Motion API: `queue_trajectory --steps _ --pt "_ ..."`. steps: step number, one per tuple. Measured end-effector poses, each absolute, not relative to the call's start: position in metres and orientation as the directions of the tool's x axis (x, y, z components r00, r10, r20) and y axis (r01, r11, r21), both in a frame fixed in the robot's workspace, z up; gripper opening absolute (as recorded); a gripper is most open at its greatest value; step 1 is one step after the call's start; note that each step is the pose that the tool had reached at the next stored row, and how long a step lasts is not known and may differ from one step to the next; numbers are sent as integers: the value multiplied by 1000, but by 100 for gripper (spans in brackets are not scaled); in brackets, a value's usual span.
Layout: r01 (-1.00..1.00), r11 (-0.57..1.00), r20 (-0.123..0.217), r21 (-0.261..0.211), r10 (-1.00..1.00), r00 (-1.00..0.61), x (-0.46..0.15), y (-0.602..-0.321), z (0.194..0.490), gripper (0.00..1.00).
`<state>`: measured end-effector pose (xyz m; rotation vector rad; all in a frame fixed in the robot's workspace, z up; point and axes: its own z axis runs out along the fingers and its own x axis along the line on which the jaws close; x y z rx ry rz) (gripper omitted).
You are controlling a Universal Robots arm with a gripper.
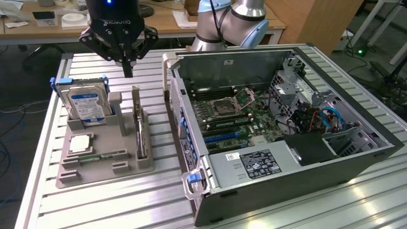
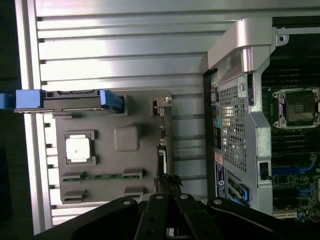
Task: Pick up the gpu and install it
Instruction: 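Pick up the gpu and move the gpu toward the slot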
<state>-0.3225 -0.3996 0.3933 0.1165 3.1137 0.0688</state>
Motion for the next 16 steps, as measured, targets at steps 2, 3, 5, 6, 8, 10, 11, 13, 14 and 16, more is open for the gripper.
queue_trajectory --steps 2,3,5,6,8,10,11,13,14,16 --pt "74 996 -23 45 75 -997 -323 -400 393 11" --pt "74 996 -23 45 75 -997 -323 -400 393 11" --pt "74 996 -23 45 75 -997 -323 -400 393 11" --pt "74 996 -23 45 75 -997 -323 -400 393 11" --pt "74 996 -23 45 75 -997 -323 -400 393 11" --pt "74 996 -23 45 75 -997 -323 -400 393 11" --pt "74 996 -23 45 75 -997 -323 -400 393 17" --pt "74 996 -23 45 75 -997 -323 -400 393 17" --pt "74 996 -23 45 75 -997 -323 -400 393 24" --pt "74 996 -23 45 75 -997 -323 -400 393 35"
